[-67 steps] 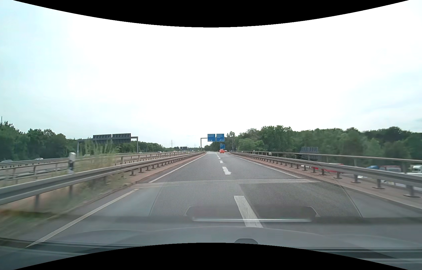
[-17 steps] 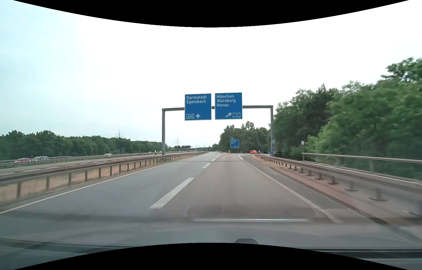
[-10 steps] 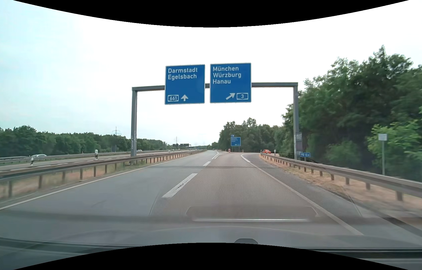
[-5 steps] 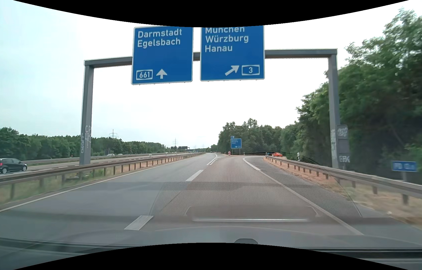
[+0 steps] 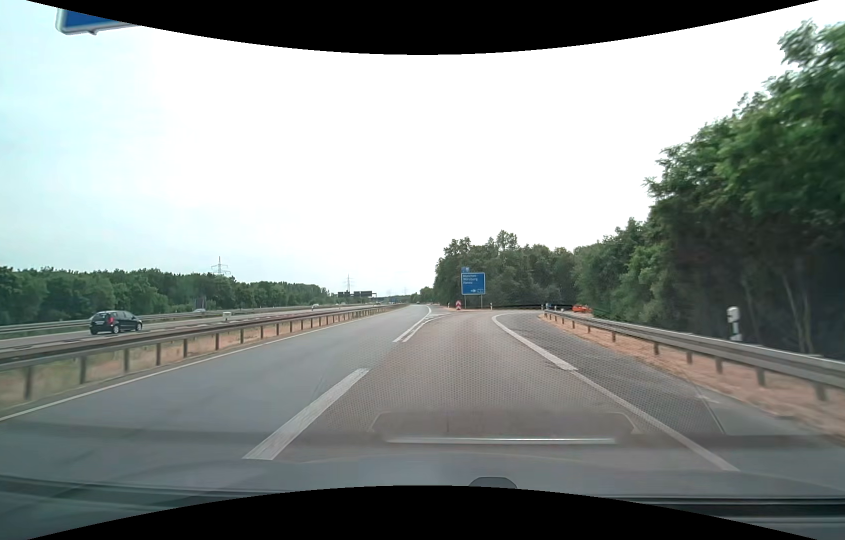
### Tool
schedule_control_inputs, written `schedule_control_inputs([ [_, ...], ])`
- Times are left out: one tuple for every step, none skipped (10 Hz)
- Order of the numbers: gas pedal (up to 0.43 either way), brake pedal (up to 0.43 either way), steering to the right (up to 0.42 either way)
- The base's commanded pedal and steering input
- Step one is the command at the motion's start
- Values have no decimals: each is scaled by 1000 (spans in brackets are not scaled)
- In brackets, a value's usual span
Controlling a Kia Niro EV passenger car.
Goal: Follow the waypoints while adhering to traffic rules and regulations
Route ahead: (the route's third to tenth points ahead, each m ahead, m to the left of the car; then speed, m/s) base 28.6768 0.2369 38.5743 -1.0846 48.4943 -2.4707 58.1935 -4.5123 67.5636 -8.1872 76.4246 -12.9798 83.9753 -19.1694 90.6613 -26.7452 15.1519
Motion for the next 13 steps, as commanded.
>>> schedule_control_inputs([
  [0, 0, -2],
  [0, 0, -2],
  [0, 0, -2],
  [0, 6, -1],
  [0, 24, -1],
  [0, 43, 0],
  [0, 61, 0],
  [0, 67, 2],
  [0, 73, 4],
  [0, 85, 7],
  [0, 91, 8],
  [0, 104, 9],
  [0, 104, 10],
])
